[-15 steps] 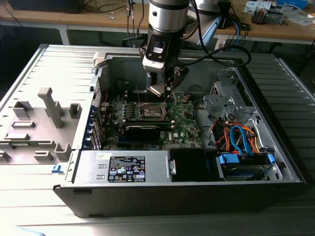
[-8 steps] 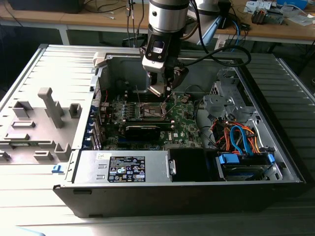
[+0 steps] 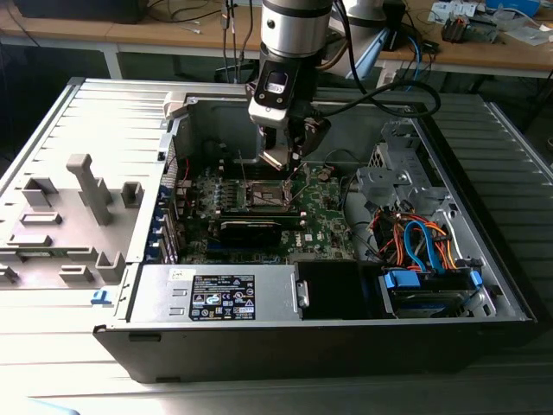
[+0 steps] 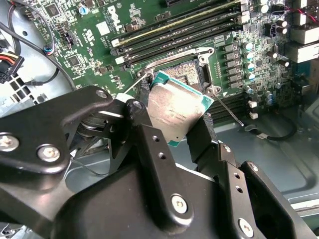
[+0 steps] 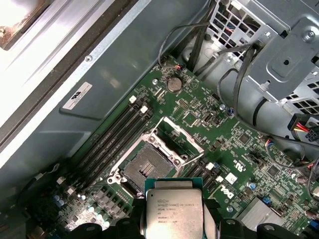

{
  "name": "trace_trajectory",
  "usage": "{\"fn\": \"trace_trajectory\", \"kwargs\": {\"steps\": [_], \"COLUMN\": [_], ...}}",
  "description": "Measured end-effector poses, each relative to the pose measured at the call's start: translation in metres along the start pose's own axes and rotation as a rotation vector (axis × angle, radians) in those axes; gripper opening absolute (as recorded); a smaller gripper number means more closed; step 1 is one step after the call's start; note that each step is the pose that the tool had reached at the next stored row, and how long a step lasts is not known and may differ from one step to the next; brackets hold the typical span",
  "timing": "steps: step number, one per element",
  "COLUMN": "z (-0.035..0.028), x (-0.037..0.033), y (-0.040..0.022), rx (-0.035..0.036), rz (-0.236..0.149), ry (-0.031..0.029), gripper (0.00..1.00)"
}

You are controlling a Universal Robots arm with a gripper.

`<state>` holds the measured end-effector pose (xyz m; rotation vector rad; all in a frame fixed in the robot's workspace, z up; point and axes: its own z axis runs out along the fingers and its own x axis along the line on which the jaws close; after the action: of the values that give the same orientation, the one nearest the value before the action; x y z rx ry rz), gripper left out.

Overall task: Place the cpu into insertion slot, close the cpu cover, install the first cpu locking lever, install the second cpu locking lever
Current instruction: 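Place the cpu into insertion slot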

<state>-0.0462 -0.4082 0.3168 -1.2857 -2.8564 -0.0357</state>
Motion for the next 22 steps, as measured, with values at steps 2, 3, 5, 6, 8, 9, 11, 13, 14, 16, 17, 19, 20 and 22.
{"fn": "trace_trajectory", "kwargs": {"steps": [2, 3, 5, 6, 8, 9, 11, 13, 14, 16, 17, 19, 20, 22], "z": [0.0001, 0.0001, 0.0001, 0.0002, 0.0002, 0.0003, 0.0003, 0.0004, 0.0004, 0.0005, 0.0005, 0.0006, 0.0006, 0.0006], "x": [0.0, 0.0, 0.0, 0.0, 0.0, 0.0, 0.0, 0.0, 0.0, 0.0, 0.0, 0.0, 0.0, 0.0], "y": [0.0, 0.0, 0.0, 0.0, 0.0, 0.0, 0.0, 0.0, 0.0, 0.0, 0.0, 0.0, 0.0, 0.0], "rx": [-0.0001, -0.0001, -0.0002, -0.0002, -0.0003, -0.0004, -0.0004, -0.0004, -0.0005, -0.0006, -0.0006, -0.0007, -0.0007, -0.0007], "rz": [0.004, 0.005, 0.009, 0.011, 0.017, 0.019, 0.022, 0.025, 0.028, 0.031, 0.034, 0.037, 0.038, 0.042], "ry": [-0.0001, -0.0001, -0.0002, -0.0002, -0.0003, -0.0004, -0.0004, -0.0005, -0.0005, -0.0006, -0.0006, -0.0007, -0.0007, -0.0008], "gripper": [0.55, 0.55, 0.55, 0.55, 0.55, 0.55, 0.55, 0.55, 0.55, 0.55, 0.55, 0.55, 0.55, 0.55]}}
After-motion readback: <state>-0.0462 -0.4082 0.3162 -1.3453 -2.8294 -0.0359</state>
